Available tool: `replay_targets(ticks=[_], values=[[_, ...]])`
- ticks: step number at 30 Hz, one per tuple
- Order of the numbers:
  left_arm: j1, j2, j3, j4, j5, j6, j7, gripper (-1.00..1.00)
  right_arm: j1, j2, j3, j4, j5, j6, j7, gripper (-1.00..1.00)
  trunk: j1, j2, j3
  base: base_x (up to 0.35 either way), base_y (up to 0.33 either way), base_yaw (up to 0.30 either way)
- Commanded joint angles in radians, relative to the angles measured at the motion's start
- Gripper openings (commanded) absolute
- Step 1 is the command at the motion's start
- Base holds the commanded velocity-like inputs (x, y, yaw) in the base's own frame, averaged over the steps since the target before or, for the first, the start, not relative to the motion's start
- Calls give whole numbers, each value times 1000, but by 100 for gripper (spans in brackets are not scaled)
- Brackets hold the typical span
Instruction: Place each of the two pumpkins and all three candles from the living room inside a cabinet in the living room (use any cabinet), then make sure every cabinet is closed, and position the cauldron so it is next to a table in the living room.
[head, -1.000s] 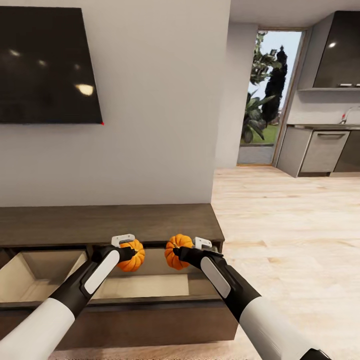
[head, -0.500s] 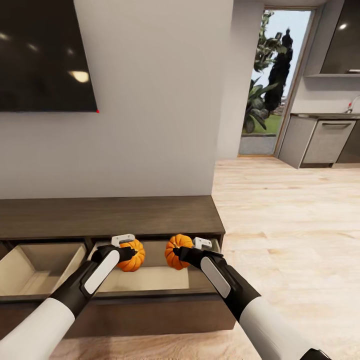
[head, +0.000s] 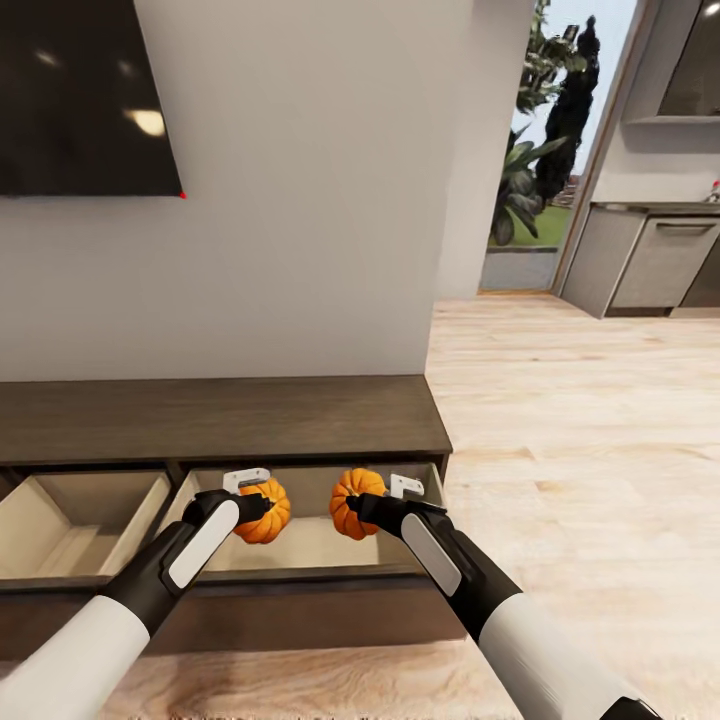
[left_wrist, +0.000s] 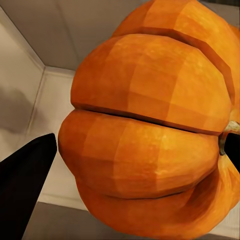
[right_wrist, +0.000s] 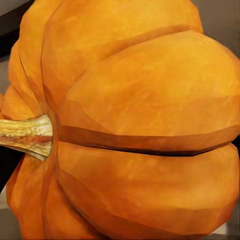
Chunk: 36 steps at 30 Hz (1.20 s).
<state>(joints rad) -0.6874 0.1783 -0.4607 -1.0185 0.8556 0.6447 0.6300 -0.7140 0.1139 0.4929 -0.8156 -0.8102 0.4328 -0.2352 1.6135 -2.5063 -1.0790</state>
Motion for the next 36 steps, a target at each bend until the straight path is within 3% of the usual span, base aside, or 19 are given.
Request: replay_targets(ticks=[1, 6, 36], values=[[-1, 1, -4, -2, 8, 0, 13, -100, -1, 0, 3, -2, -15, 0, -11, -100, 0, -1, -5, 0, 0, 0], [-1, 1, -4, -2, 8, 0, 13, -100, -1, 0, 3, -2, -15, 0, -11, -100, 2, -2, -24, 0, 0, 0], [-1, 1, -4, -12, 9, 0, 13, -100, -1, 0, 3, -2, -15, 0, -11, -100, 2, -2, -24, 63, 0, 0]])
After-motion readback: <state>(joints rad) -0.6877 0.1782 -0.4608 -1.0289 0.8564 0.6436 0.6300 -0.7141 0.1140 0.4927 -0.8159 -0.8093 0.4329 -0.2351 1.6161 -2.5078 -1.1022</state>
